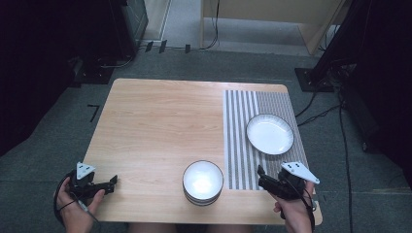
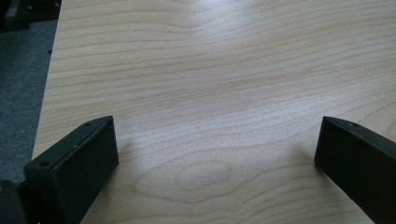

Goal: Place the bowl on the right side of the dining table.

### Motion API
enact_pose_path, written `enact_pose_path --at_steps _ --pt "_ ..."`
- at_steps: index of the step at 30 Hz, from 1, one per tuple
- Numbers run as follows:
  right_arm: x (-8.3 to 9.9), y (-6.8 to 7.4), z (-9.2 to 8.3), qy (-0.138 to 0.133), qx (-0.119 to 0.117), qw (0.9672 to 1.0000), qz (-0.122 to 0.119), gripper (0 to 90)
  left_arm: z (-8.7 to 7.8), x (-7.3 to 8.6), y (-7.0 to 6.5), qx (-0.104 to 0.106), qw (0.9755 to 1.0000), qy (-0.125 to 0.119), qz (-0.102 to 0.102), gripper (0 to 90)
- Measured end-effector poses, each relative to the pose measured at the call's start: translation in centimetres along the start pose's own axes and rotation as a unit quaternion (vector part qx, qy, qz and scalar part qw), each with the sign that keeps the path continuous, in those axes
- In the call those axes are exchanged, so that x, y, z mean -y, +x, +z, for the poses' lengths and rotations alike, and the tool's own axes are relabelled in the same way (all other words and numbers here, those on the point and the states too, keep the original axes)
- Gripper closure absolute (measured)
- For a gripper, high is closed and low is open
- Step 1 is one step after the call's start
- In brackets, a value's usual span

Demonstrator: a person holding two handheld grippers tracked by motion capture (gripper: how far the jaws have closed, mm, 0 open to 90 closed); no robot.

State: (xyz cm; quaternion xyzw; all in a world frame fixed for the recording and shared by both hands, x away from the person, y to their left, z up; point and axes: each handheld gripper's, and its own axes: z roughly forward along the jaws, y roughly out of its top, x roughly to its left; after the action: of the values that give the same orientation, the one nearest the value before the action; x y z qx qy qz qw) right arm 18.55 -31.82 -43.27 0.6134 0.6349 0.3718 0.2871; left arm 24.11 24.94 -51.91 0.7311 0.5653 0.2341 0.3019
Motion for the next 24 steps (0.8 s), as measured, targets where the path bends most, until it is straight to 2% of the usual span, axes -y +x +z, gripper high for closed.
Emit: enact_pose_path --at_steps 24 --pt "-1.0 4.8 0.4 -0.010 -0.063 0.9980 -0.008 2.4 0.0 0.0 0.0 0.000 1.0000 0.000 -0.001 0.0"
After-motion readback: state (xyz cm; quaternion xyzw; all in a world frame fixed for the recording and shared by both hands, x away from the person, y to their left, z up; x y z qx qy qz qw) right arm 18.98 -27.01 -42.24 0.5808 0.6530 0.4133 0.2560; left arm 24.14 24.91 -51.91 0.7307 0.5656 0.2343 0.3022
